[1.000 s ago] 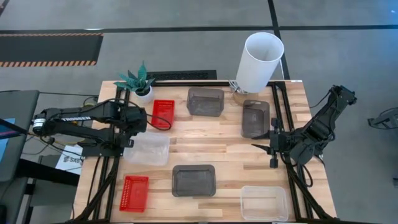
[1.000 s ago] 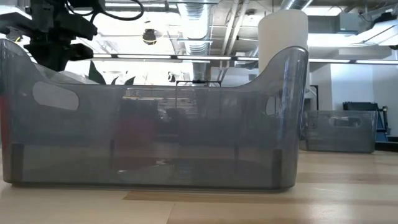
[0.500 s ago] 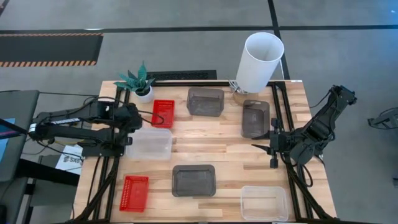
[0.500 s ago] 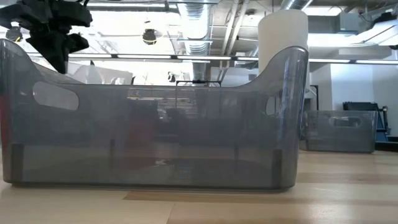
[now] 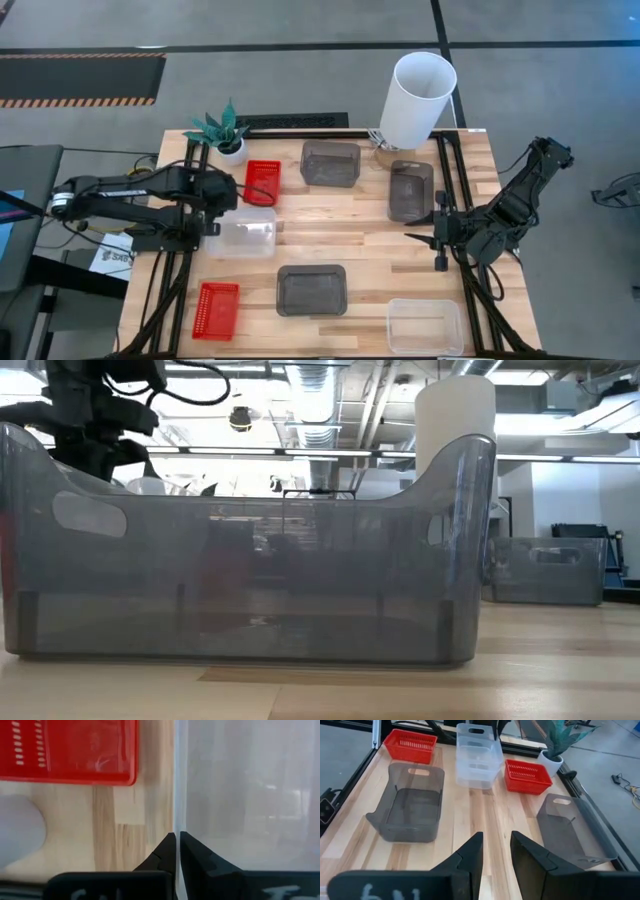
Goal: Stack baskets by color
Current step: Stack the middle transparent bin on the left transparent bin, then stack the bottom black bin on the top black bin
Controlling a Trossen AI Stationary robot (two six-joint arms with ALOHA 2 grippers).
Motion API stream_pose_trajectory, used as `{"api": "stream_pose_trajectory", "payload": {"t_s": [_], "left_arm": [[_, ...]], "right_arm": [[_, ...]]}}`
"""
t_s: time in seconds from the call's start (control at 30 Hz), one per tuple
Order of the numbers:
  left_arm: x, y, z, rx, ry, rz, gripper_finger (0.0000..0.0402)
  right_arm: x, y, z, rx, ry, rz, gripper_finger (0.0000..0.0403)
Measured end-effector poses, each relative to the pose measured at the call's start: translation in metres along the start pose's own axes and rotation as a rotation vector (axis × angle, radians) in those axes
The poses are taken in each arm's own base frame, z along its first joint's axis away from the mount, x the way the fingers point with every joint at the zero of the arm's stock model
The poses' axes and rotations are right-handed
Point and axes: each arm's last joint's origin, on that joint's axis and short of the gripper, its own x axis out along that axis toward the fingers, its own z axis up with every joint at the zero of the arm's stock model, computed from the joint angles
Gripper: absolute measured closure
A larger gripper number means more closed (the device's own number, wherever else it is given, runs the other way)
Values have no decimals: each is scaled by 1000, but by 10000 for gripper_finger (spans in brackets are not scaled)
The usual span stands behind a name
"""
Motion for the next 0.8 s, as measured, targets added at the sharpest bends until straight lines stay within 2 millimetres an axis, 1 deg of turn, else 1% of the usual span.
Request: {"api": "stream_pose_trajectory", "payload": {"t_s": [0.07,0.13,0.3,0.37,0.47,0.53,0.63,0.7,0.8], "left_arm": [[3,1,2,1,31,14,389],[6,1,4,2,52,23,370],[9,1,7,-43,82,27,307],[6,2,8,-53,82,30,279],[-6,4,11,-77,63,35,242],[-18,6,15,-112,21,39,220],[-36,8,25,-181,-78,19,197],[-45,9,34,-237,-172,-19,189],[-51,7,50,-282,-340,-73,186]], "right_arm": [[0,0,0,-1,1,1,282],[0,0,0,-1,1,1,282],[0,0,0,-1,1,1,282],[0,0,0,-3,2,1,282],[0,0,0,-3,3,1,282],[0,0,0,-3,2,1,282],[0,0,0,-2,2,0,282],[0,0,0,-2,3,0,282],[1,1,0,21,7,-2,282]]}}
